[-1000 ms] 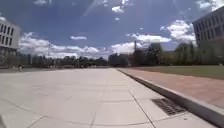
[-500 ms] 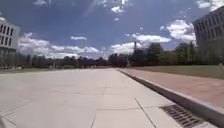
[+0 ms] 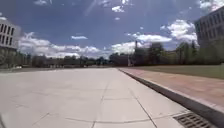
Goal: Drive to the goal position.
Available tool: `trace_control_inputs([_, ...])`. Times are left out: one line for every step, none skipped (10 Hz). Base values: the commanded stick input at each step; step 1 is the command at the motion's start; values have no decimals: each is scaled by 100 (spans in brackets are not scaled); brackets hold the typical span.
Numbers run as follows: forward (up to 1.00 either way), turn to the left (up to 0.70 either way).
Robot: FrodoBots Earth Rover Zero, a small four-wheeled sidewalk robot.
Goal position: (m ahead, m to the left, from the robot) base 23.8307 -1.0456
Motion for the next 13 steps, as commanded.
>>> trace_control_inputs([70, -25])
trace_control_inputs([70, -6])
trace_control_inputs([70, 8])
trace_control_inputs([70, 6])
trace_control_inputs([70, 0])
trace_control_inputs([70, 0])
trace_control_inputs([70, 0])
trace_control_inputs([70, 0])
trace_control_inputs([70, 0])
trace_control_inputs([70, 0])
trace_control_inputs([70, 0])
trace_control_inputs([70, 0])
trace_control_inputs([70, 0])
